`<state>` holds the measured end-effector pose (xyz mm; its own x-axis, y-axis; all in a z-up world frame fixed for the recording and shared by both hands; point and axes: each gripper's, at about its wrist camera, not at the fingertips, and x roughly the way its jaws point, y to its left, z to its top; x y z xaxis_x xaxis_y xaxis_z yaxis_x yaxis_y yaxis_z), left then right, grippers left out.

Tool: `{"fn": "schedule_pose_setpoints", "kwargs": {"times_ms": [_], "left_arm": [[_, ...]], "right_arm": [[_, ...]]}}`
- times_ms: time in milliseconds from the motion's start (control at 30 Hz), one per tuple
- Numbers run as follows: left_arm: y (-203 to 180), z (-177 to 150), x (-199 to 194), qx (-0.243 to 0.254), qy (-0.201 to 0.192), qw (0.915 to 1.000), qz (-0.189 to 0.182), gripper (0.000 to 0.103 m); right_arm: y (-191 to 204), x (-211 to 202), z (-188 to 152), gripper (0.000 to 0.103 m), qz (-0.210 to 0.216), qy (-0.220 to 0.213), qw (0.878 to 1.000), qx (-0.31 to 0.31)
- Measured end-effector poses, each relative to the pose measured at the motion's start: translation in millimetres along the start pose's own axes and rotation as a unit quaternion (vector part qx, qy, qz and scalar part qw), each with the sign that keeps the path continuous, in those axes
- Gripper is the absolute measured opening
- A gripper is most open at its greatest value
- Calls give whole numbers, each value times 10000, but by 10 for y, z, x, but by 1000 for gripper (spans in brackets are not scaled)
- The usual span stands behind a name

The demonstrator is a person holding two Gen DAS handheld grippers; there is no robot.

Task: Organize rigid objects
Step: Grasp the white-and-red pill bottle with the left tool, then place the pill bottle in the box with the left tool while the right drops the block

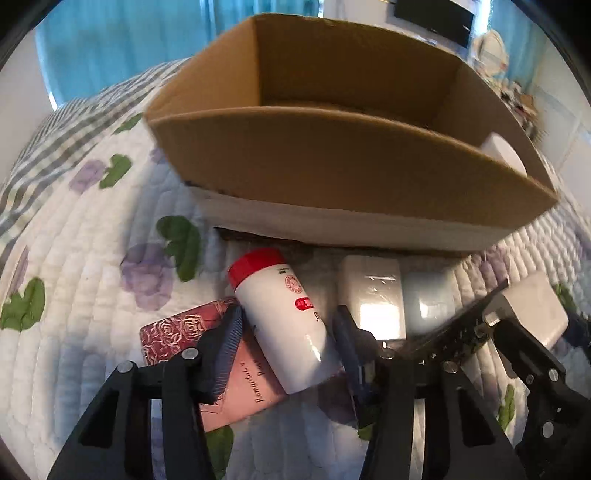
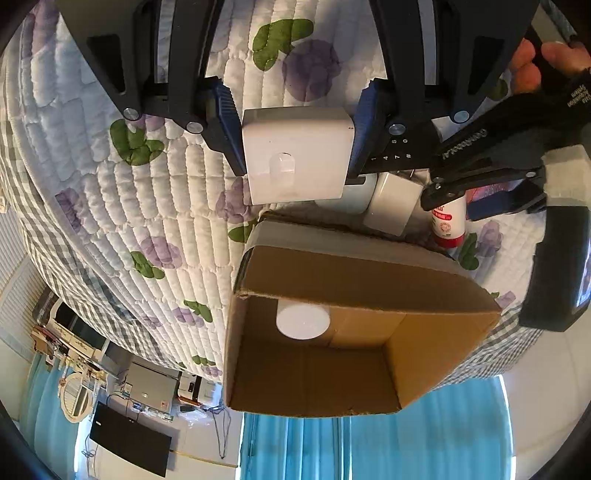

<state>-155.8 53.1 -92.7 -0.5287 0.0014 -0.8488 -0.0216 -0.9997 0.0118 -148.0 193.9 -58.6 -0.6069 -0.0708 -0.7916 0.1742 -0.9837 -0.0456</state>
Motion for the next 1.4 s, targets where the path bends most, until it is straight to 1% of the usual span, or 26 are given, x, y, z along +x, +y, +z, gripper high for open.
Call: {"fn": "schedule_pose_setpoints", "kwargs": {"times_ms": [33, 67, 167, 200, 300, 467, 533, 700, 967, 1100, 1200, 1233, 1333, 1400], "left_arm": [[-27, -12, -18, 135, 54, 9999, -16, 46], [-31, -19, -41, 165, 89, 9998, -55, 44], [10, -47, -139, 116, 174, 9995, -237, 41], [21, -58, -181, 114, 175, 9995, -235, 40], [26, -97, -310, 209, 95, 9996, -179, 39], [38, -217, -607, 243, -23, 9994, -234, 37], [29, -242, -747, 302, -136, 9992, -234, 37], [86, -152, -967, 342, -328, 9982, -366, 37], [93, -19, -1265, 515, -649, 9961, -314, 37], [83, 166, -1460, 627, -911, 9936, -231, 37], [81, 410, -1603, 711, -1187, 9902, -212, 37], [75, 479, -1630, 723, -1245, 9894, -208, 37], [54, 782, -1620, 778, -1383, 9872, -188, 37], [17, 981, -1531, 840, -1373, 9868, -155, 37]], "right_arm": [[5, 5, -8, 52, 2, 10, 10000, -5], [11, 4, -14, 52, 22, 21, 10000, 0], [22, -50, -30, 52, 101, -21, 9999, 18], [29, -70, -34, 52, 89, -44, 10000, -2], [30, -132, -46, 52, 79, -102, 9999, -15], [24, -229, -66, 52, 23, -170, 9999, 2], [34, -294, -64, 52, 3, -212, 9998, -20], [69, -535, -9, 52, -93, -437, 9989, -151], [62, -866, 147, 52, -23, -720, 9973, -172], [38, -1014, 323, 52, 97, -856, 9961, -190], [-39, -1139, 544, 52, 394, -970, 9945, -83], [-63, -1189, 648, 52, 417, -1048, 9936, -77], [-103, -1268, 894, 52, 480, -1211, 9914, -111], [-130, -1267, 1107, 52, 547, -1299, 9899, -139]]}}
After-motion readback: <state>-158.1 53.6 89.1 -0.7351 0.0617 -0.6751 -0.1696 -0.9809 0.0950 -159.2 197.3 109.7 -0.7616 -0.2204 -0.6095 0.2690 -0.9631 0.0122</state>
